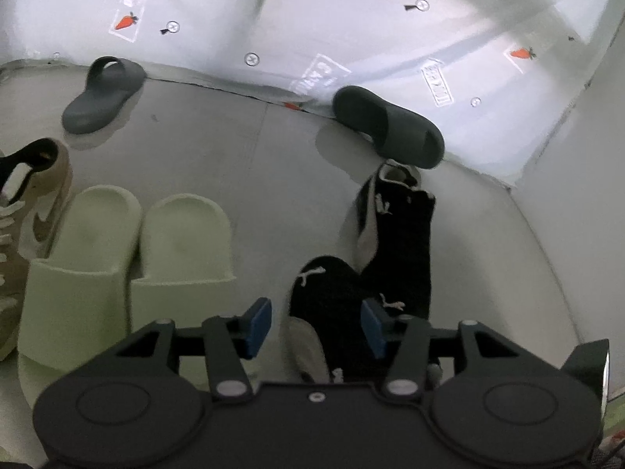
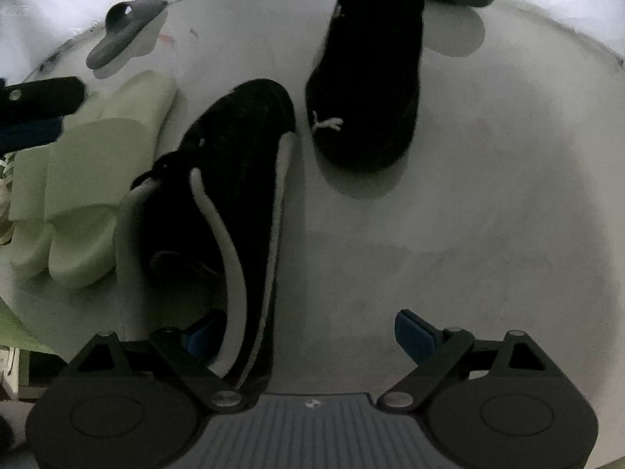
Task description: Organize scattered shoes
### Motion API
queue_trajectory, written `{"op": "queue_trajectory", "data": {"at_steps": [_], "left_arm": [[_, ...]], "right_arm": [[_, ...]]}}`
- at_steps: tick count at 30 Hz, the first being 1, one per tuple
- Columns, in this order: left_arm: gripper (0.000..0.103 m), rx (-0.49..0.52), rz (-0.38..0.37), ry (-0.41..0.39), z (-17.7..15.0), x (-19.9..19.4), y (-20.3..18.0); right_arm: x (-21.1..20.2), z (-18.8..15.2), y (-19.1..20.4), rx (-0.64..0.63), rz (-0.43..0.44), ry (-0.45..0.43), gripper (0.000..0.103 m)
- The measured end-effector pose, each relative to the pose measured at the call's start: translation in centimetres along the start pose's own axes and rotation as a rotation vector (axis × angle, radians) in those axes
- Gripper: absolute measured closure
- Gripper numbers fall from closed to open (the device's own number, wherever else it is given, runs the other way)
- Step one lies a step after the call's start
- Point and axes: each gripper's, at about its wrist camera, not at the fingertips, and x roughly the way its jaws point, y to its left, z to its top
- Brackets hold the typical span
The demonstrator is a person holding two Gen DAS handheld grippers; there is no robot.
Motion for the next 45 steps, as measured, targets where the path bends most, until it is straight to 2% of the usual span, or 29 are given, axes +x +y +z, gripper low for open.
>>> {"op": "queue_trajectory", "data": {"at_steps": [6, 9, 11, 13, 18, 24, 31, 34, 35, 43, 44, 45], "left_arm": [[0.050, -0.012, -0.017, 0.006, 0.4, 0.6, 0.4], [0.050, 0.000, -0.035, 0.010, 0.6, 1.0, 0.1], [0.050, 0.006, -0.047, 0.013, 0.7, 1.3, -0.1], [0.050, 0.012, -0.056, 0.014, 0.8, 1.5, -0.3], [0.050, 0.025, -0.071, 0.011, 1.2, 2.0, -0.9], [0.049, 0.036, -0.059, -0.014, 1.7, 2.0, -1.1], [0.049, 0.015, -0.020, -0.052, 2.6, 1.5, -0.6], [0.049, 0.011, -0.013, -0.052, 2.9, 1.6, -0.5], [0.049, 0.016, -0.014, -0.050, 2.9, 1.7, -0.6], [0.047, 0.032, -0.031, -0.006, 2.7, 2.8, -1.0], [0.047, 0.034, -0.037, 0.000, 2.7, 3.0, -1.1], [0.047, 0.043, -0.043, 0.003, 2.7, 3.1, -1.4]], "right_arm": [[-1.3, -0.8, -3.2, -0.028, -0.108, 0.021, 0.011], [-2.0, -1.3, -5.1, -0.057, -0.167, 0.014, 0.011], [-2.6, -1.7, -6.5, -0.077, -0.238, 0.001, 0.011], [-2.9, -1.8, -7.6, -0.066, -0.265, -0.007, 0.011], [-2.8, -0.4, -11.5, 0.009, -0.329, -0.034, 0.011], [-1.6, 2.7, -13.8, -0.048, -0.424, -0.116, 0.011], [-0.1, 6.9, -16.3, 0.032, -0.364, -0.163, 0.011], [-1.1, 7.2, -16.1, 0.111, -0.322, -0.193, 0.011], [-1.6, 6.9, -15.9, 0.146, -0.302, -0.208, 0.010], [-5.5, -0.4, -12.8, 0.522, 0.021, -0.421, 0.010], [-5.8, -1.2, -12.3, 0.549, 0.051, -0.439, 0.010], [-5.5, -1.4, -11.3, 0.508, 0.044, -0.431, 0.010]]}}
